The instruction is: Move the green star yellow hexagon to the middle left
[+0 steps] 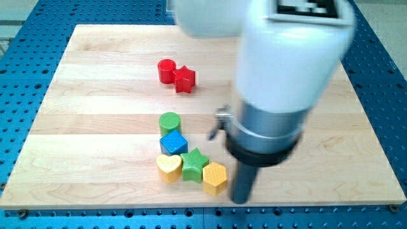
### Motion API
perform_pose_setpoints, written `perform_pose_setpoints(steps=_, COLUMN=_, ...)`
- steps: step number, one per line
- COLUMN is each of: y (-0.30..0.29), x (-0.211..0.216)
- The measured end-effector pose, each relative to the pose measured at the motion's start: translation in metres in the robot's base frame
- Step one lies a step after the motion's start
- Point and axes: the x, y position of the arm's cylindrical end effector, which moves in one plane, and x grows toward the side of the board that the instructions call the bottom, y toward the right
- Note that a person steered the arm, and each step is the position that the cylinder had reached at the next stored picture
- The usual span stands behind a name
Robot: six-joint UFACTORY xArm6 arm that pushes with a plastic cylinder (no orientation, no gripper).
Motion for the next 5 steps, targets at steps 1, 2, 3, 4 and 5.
perform_pose_setpoints(steps=1, y=-0.059, x=-0.021)
perform_pose_setpoints(steps=2, y=-0.082, x=-0.055)
perform_pose_setpoints(steps=3, y=-0.135, x=-0.092)
perform_pose_setpoints(steps=4, y=-0.205, x=-0.118)
perform_pose_setpoints(steps=5, y=-0.267, x=-0.135)
